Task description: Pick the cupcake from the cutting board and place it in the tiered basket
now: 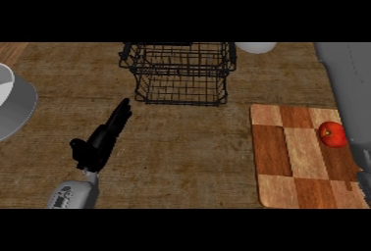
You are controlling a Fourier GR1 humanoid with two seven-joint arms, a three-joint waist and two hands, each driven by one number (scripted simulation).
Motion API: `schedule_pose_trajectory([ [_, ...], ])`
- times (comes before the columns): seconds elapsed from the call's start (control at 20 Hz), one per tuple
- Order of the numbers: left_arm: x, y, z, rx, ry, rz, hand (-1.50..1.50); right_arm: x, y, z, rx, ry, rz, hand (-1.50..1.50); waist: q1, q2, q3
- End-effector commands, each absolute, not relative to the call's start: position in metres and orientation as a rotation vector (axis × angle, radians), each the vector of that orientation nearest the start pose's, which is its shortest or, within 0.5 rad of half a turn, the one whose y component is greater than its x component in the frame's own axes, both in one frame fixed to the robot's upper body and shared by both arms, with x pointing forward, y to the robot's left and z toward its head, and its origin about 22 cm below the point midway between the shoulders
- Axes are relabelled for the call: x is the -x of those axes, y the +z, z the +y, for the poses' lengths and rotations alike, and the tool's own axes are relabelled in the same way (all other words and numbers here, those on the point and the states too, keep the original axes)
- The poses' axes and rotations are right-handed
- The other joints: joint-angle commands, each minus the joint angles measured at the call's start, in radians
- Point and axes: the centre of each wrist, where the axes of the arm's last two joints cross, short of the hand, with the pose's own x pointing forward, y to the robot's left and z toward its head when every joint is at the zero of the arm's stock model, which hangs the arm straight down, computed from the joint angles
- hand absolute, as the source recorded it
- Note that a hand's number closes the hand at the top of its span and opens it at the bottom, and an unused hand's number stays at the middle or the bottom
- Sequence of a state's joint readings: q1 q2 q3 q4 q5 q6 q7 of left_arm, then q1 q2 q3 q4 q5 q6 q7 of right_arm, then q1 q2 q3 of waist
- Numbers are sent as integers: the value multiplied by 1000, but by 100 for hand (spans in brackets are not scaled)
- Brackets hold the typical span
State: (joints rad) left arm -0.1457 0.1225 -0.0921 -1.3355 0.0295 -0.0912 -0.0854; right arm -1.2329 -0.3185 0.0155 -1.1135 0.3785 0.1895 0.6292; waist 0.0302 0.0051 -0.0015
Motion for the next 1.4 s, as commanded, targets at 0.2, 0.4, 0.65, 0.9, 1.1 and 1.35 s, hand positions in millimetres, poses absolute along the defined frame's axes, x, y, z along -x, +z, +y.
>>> schedule_pose_trajectory([
  [0.2, -265, -28, 220, 124, -273, -1532, 0, -439, 312, -77, 579, 764, -1548, 150, 19, 8, 0],
  [0.4, -280, -18, 229, 112, -279, -1535, 0, -446, 315, -56, 551, 776, -1538, 150, 25, 13, 0],
  [0.65, -287, -12, 212, 115, -287, -1563, 0, -447, 288, -25, 535, 785, -1524, 150, 23, 13, 0],
  [0.9, -270, -21, 216, 109, -261, -1536, 0, -452, 283, -24, 435, 759, -1514, 150, 26, 11, 0],
  [1.1, -279, -15, 228, 115, -275, -1529, 0, -449, 274, -10, 329, 714, -1509, 150, 25, 14, 0],
  [1.35, -283, -20, 216, 125, -279, -1537, 0, -452, 269, -8, 177, 583, -1262, 150, 26, 15, -1],
])
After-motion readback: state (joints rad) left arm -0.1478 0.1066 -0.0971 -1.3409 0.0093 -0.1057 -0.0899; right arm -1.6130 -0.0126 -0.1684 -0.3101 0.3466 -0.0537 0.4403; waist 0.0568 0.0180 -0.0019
